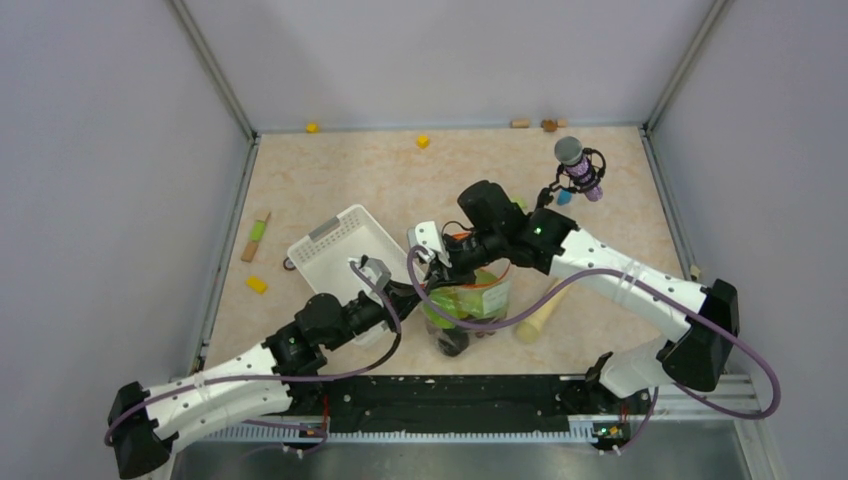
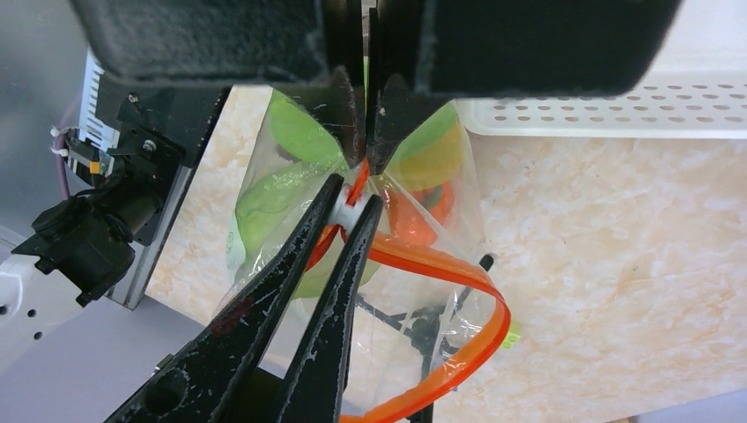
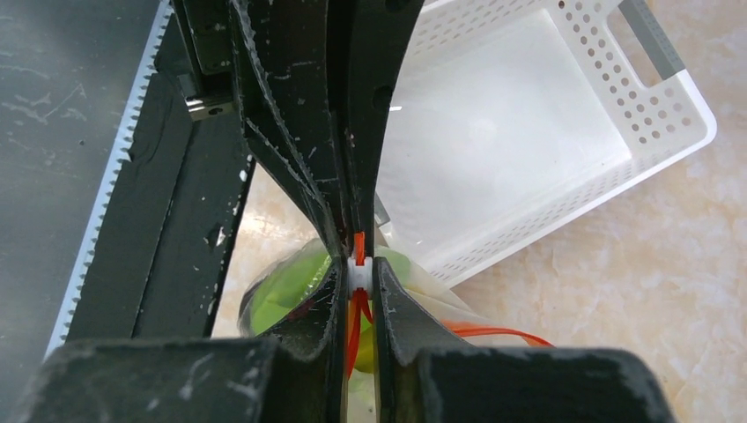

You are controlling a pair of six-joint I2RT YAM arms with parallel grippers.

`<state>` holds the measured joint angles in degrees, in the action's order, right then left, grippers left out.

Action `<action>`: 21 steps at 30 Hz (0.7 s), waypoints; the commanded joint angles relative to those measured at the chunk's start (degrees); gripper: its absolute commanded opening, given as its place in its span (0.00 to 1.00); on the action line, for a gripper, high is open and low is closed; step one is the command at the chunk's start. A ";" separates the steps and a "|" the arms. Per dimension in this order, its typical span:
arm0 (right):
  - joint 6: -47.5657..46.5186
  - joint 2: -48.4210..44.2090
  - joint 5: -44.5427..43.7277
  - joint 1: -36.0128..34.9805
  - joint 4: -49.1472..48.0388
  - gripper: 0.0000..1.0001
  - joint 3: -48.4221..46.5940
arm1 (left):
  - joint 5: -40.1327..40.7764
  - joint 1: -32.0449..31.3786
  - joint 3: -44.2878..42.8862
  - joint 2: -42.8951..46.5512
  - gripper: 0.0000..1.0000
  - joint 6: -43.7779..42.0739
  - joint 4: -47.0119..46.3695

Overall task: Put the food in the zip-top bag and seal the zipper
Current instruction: Zip the zipper food storage bag at the center of the board.

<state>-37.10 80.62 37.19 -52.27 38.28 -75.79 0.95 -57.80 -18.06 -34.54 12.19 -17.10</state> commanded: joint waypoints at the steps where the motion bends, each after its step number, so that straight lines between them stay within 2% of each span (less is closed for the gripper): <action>1: -1.67 -0.05 -6.86 0.14 3.84 0.00 -2.99 | 3.44 0.06 1.52 4.41 0.00 1.76 -3.04; 9: -1.78 -1.76 -12.31 1.20 4.40 0.00 -2.50 | 5.84 0.06 2.38 6.06 0.00 2.70 -1.25; 21: 0.00 -4.09 -15.15 8.53 4.51 0.00 -2.03 | 9.53 0.06 3.63 7.59 0.00 4.06 0.75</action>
<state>-36.88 80.38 29.65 -48.16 40.69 -76.23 7.20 -57.82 -15.33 -28.60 15.38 -16.67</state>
